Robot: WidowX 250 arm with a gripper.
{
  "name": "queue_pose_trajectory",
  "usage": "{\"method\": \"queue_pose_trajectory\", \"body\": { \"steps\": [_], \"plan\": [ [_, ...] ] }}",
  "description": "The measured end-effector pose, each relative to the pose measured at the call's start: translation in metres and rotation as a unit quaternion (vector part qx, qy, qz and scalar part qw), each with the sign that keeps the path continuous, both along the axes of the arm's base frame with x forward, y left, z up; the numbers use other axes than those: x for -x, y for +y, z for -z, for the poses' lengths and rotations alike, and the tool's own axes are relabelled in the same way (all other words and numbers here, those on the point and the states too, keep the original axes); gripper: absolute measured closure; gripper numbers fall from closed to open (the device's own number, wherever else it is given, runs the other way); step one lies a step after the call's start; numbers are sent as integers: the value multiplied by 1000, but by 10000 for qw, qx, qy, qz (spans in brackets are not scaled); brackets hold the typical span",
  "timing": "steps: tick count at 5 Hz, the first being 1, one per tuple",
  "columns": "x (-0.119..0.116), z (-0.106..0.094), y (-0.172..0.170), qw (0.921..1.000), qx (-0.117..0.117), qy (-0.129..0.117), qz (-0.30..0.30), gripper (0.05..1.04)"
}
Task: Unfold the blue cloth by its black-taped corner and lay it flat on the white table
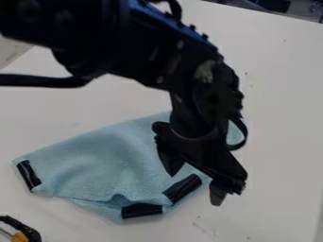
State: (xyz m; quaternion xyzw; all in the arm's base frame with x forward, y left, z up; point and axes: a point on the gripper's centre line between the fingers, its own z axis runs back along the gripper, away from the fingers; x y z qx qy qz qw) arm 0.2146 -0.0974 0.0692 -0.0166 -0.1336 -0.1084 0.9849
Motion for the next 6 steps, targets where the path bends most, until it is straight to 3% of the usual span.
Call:
{"method": "queue_pose_trajectory", "body": {
  "steps": [1, 3, 6],
  "plan": [
    [-6, 24, -4, 9999, 92, -40, 62, 83],
    [-24, 34, 12, 9997, 96, 150, 181, 83],
    [-34, 54, 22, 9984, 296, 390, 269, 83]
  ]
}}
